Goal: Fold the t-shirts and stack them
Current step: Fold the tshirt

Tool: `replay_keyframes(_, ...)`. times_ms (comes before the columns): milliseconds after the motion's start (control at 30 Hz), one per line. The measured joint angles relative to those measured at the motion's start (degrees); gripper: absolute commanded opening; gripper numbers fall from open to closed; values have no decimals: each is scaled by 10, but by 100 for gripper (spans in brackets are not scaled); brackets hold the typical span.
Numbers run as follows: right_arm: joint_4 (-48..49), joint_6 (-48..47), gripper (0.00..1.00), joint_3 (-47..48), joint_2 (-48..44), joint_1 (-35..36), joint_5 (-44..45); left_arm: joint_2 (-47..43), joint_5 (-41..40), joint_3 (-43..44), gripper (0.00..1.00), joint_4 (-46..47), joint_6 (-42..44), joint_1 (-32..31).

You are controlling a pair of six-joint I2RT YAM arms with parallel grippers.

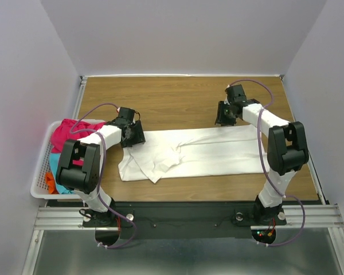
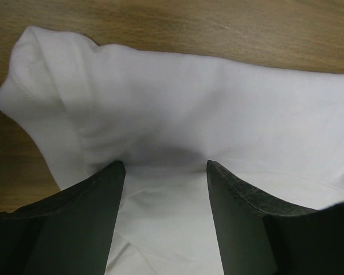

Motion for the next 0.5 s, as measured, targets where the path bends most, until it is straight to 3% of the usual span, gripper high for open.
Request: replay_keyframes(500,-31,3,40,26,61,79,-3,3,-1,-3,70,23,-4,9)
